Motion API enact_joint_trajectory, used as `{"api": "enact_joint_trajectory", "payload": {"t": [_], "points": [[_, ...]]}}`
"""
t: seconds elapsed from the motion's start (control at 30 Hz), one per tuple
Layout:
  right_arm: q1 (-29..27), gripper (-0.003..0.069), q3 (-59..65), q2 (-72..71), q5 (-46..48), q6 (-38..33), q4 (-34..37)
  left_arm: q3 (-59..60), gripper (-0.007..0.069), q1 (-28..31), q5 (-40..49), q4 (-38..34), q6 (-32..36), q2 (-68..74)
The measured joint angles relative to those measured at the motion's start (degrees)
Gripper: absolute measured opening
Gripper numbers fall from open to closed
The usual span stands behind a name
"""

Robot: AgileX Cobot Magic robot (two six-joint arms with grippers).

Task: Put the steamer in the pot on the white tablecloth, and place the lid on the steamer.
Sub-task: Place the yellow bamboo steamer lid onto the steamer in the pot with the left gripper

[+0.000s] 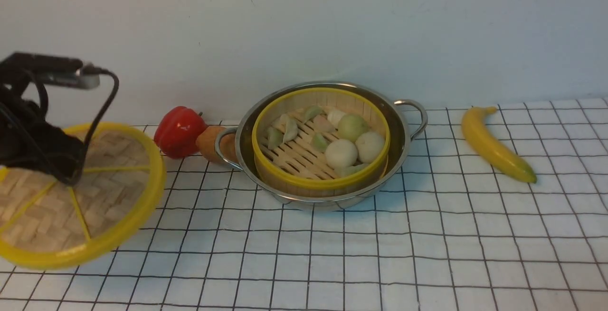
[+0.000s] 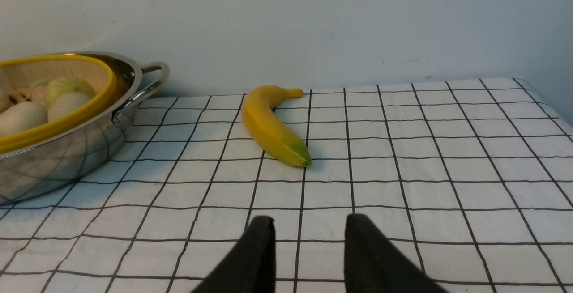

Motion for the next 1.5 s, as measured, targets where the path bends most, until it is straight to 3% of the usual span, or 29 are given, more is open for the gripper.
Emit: {"api": "enact_joint_trajectory", "payload": {"t": [0.1,0.2,0.5,0.77,1.0,1.5], "points": [[0.0,0.024,0.0,0.0,0.0,0.0,0.0,-5.21,0.0117,-2.4,2.52,-1.94,7.02,0.0],[0.0,0.024,0.0,0.0,0.0,0.0,0.0,-11.04,0.0117,-8.94,4.46,-3.4,14.95,0.72],[0.0,0.024,0.0,0.0,0.0,0.0,0.05,-26.59,0.0117,-22.0,5.46,-3.93,19.13,12.25],[0.0,0.024,0.0,0.0,0.0,0.0,0.05,-41.52,0.0117,-32.89,5.34,-1.19,30.1,28.21],[0.0,0.024,0.0,0.0,0.0,0.0,0.05,-46.06,0.0117,-34.92,4.62,3.98,30.87,33.94],[0.0,0.024,0.0,0.0,0.0,0.0,0.05,-46.56,0.0117,-34.98,0.29,1.44,37.12,36.8]]}}
